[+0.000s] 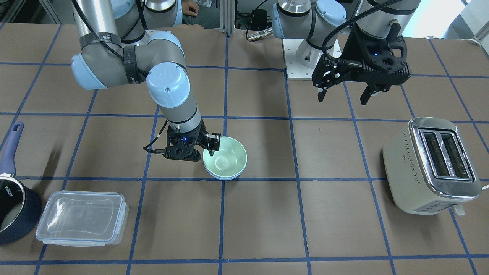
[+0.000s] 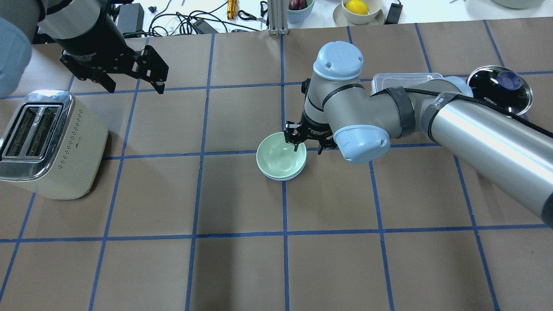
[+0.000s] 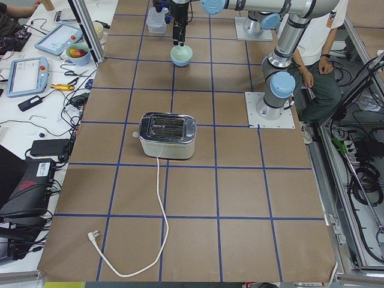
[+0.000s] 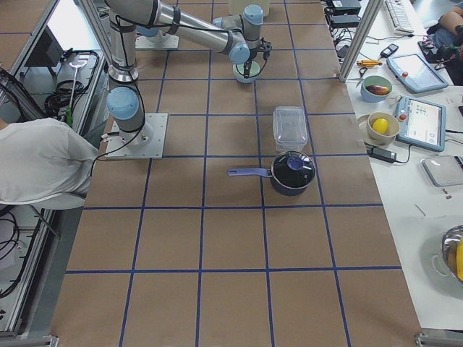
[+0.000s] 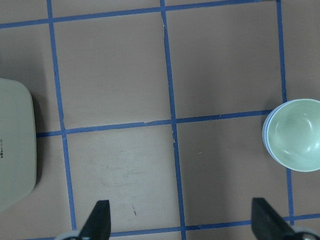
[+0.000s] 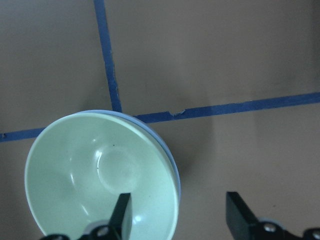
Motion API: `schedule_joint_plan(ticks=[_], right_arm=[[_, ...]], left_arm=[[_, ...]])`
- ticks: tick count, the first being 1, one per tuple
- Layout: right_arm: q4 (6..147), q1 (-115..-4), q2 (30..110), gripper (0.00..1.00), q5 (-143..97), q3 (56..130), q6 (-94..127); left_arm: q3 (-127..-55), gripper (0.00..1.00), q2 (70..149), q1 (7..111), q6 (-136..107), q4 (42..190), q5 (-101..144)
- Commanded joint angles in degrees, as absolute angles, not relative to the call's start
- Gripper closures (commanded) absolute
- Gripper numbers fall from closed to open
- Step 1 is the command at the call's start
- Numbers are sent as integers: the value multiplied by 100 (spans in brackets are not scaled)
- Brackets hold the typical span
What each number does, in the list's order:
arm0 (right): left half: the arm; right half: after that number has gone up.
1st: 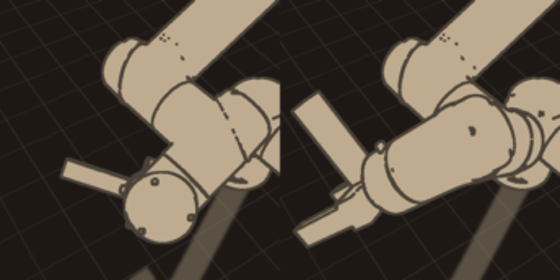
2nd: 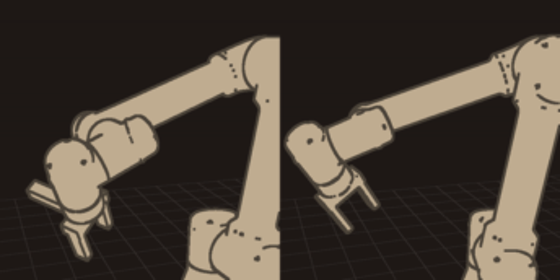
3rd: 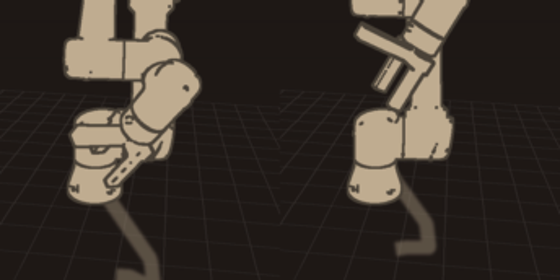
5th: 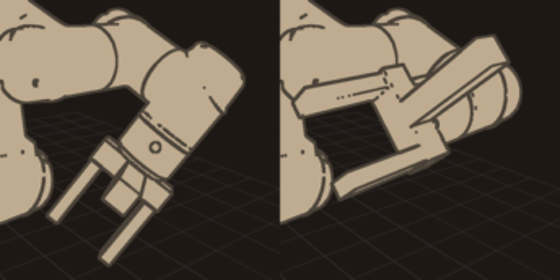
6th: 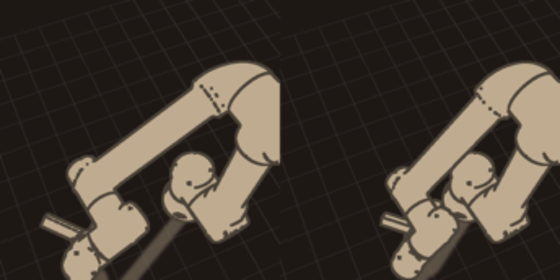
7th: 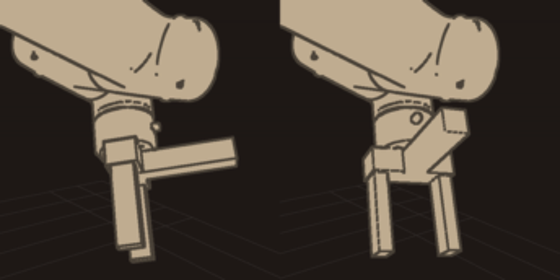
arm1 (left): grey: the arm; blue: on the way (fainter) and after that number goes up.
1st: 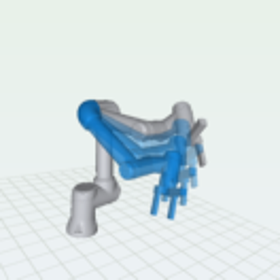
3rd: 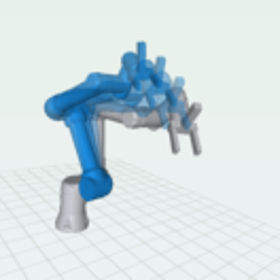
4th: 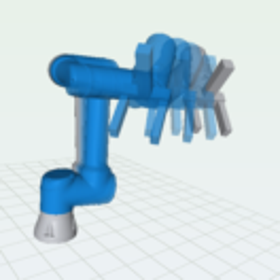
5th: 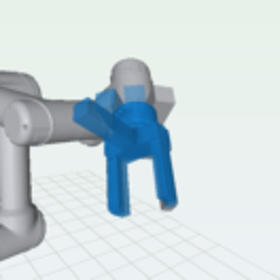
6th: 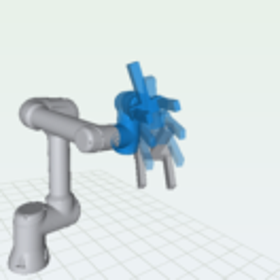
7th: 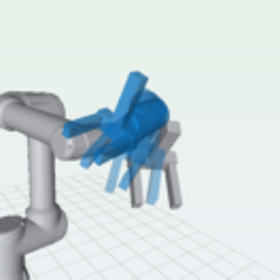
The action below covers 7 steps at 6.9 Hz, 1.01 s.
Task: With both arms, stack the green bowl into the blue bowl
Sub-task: 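Open the right gripper and lift it away from the stacked bowls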
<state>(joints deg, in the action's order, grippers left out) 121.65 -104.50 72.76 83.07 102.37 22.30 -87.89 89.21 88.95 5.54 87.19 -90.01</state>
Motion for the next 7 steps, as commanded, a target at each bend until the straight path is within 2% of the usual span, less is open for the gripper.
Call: schedule_joint_plan(ticks=[1,2,4,5,7], right_arm=[[10708,-10389,7601,0,8524,9304,2241],[9696,-10371,7794,0,8543,8759,2224],[8740,-10345,8102,0,8796,8045,2040],[8214,-10118,8399,0,8815,8042,1517],[8130,-9128,8700,0,8815,8059,890]], left_arm=[[-8789,0,8921,8895,545,8719,-9000],[-8789,0,8921,8895,545,8719,-9000],[-8789,0,8921,8895,536,8719,-9000],[-8789,0,8921,8895,545,8719,-9000],[-8789,0,8921,8895,545,8719,-9000]])
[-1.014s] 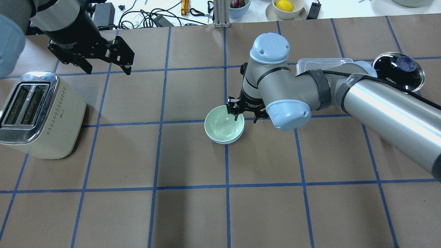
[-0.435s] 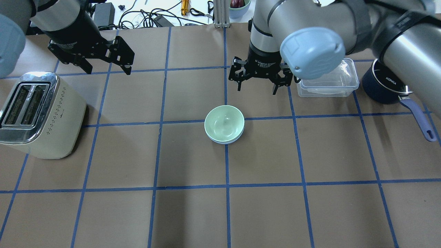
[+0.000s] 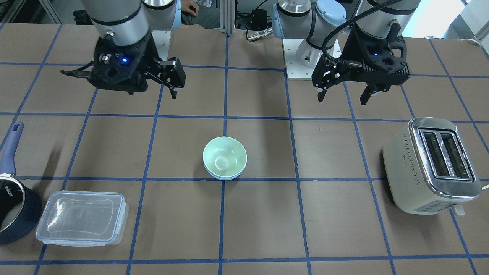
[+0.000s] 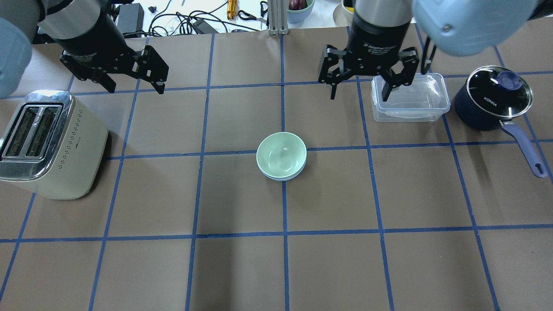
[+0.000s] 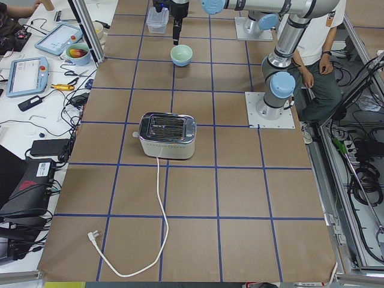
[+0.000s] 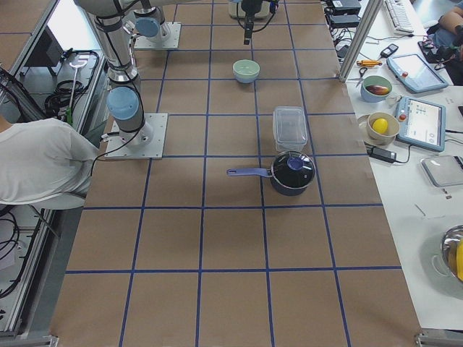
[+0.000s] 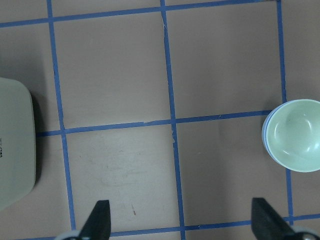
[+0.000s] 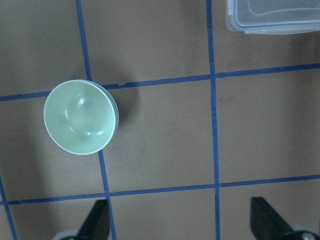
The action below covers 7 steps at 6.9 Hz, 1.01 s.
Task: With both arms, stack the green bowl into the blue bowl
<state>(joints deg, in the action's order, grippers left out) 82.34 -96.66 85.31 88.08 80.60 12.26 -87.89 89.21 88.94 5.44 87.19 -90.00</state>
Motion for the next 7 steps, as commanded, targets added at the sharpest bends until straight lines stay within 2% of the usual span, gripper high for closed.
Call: schedule_joint_plan(ticks=[1,7], right_arm=[[8199,-8958,8719,0,8815,8060,479],[8903,-8974,8789,0,8965,8411,431]], left_arm=[[-8789,0,8921,8895,545,8719,-9000],[-8789,0,8921,8895,536,8719,-9000]])
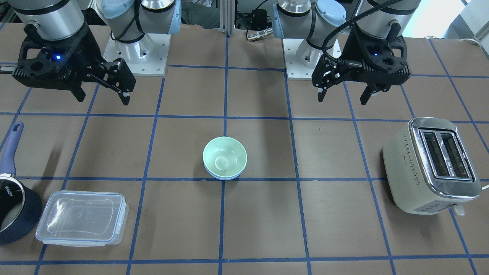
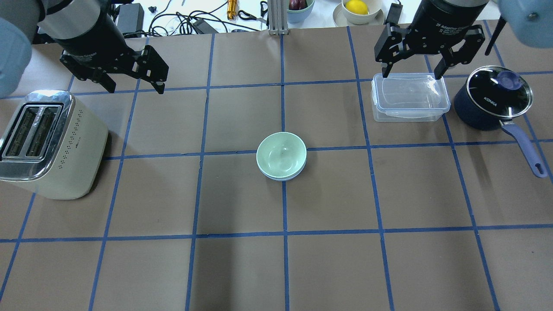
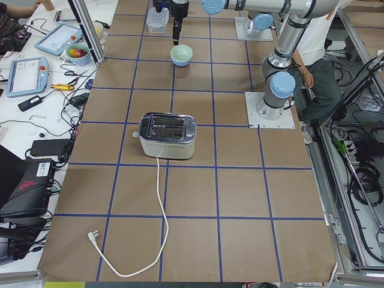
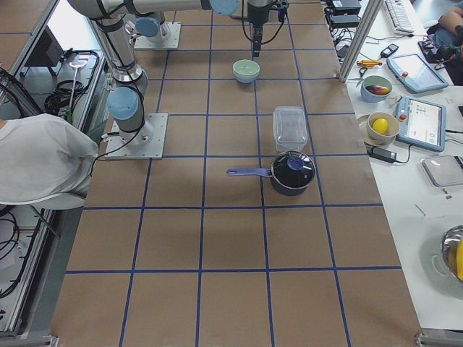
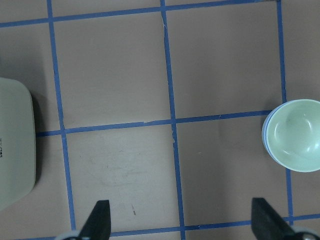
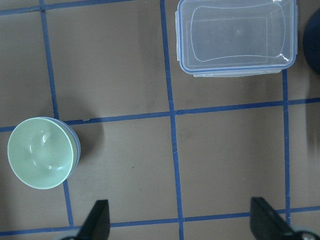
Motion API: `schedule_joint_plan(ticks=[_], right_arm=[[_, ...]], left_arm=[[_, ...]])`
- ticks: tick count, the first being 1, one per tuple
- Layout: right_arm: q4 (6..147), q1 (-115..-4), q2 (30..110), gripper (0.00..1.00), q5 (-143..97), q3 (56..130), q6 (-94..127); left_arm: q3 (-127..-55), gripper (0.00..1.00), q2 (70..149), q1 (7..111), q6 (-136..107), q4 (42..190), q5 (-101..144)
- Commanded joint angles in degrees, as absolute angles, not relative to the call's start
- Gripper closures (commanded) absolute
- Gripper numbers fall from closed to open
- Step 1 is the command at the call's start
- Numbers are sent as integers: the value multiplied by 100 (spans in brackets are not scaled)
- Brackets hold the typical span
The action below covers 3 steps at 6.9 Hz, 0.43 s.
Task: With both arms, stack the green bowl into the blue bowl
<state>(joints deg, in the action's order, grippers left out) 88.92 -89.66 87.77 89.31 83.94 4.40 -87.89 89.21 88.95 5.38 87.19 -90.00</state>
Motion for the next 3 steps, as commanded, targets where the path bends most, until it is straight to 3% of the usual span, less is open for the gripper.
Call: schedule_joint_plan(ticks=[1,3], right_arm=[[8895,-8974,8789,0,8965,8411,431],[8886,-8974,8789,0,8965,8411,422]], left_arm=[[-8789,0,8921,8895,545,8719,-9000],[-8815,0,8921,8903,536,8719,-9000]])
